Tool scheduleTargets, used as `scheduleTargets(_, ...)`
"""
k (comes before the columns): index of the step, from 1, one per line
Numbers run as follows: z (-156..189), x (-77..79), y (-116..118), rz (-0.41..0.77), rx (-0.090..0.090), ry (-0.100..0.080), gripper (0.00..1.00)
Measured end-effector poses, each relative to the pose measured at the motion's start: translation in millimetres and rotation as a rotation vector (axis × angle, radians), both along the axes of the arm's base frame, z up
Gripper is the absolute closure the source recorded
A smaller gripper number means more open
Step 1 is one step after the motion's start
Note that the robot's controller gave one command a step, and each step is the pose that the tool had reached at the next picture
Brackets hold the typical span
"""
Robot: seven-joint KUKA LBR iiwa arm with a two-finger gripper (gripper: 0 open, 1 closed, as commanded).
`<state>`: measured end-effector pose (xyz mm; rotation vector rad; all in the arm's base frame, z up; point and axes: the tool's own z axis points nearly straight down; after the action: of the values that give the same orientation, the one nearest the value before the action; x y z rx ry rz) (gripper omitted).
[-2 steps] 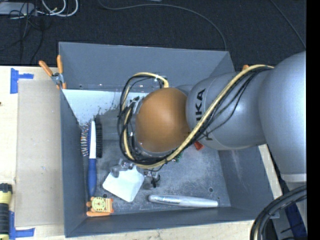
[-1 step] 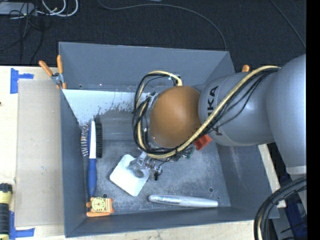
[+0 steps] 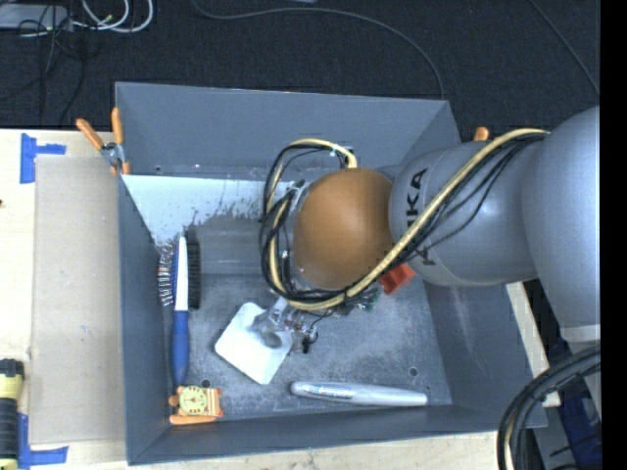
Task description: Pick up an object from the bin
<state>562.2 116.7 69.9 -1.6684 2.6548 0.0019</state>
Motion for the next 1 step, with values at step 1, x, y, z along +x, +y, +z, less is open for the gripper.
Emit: scheduleTargets(1,45.2,10.3,-5.4,0.023,0.000,0.008,1.00)
